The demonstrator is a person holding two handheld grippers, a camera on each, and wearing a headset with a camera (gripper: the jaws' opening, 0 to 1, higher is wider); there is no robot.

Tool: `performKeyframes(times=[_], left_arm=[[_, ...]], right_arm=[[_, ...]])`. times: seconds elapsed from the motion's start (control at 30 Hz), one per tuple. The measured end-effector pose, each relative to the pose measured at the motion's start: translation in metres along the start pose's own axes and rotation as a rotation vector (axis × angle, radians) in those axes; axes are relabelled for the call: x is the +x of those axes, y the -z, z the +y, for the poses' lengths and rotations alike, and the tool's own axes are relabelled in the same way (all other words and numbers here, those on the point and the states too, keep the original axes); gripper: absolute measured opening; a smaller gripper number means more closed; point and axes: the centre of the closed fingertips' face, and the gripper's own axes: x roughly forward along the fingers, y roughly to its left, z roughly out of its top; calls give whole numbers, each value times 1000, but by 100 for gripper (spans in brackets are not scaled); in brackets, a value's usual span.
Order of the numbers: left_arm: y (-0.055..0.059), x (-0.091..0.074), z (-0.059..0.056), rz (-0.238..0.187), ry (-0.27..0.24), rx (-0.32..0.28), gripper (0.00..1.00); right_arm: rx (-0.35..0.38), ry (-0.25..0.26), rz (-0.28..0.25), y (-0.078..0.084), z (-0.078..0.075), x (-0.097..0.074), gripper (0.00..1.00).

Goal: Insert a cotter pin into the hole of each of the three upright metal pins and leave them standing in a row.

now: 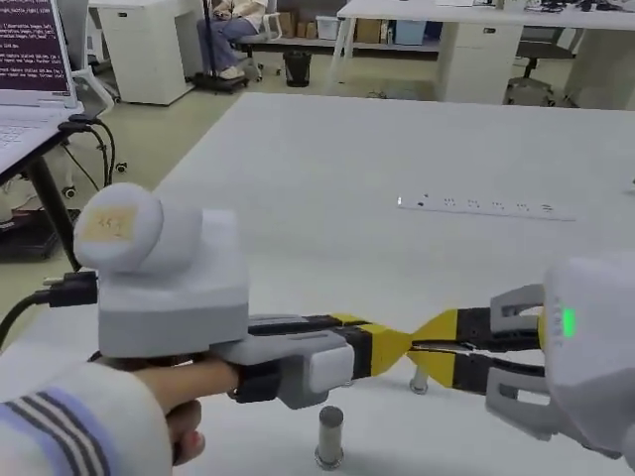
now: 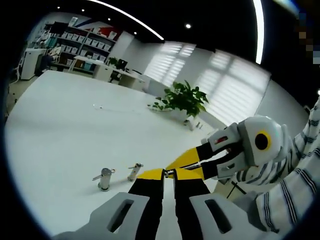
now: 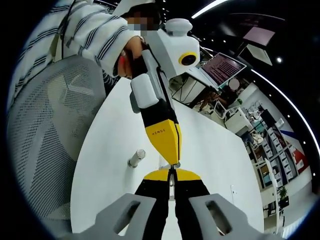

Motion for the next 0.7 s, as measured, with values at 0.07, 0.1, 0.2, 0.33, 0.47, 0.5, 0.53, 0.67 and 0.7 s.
performKeyframes(times=[0.07,0.1,0.2,0.33,0.47,0.5,0.53,0.67,0.7], left_arm=[[0,-2,0,1,2,-1,3],[0,-3,1,2,2,1,2],[1,-5,2,9,-1,4,0],[7,-8,3,39,-1,23,0],[11,-9,4,51,-4,27,0],[12,-9,4,57,-3,28,0],[13,-10,4,64,-2,30,0],[19,-12,4,106,11,66,0],[20,-13,4,115,14,67,0]], right_arm=[[1,9,-3,-2,-1,0,0],[0,9,-6,-3,0,0,0],[-3,1,-11,-5,2,1,0],[-7,-6,-14,-6,5,3,0],[-10,-14,-22,-9,10,4,0],[-10,-16,-23,-9,10,4,0],[-6,-18,-25,-9,11,5,0],[1,-28,-32,-11,16,6,0],[3,-32,-36,-12,18,6,0]])
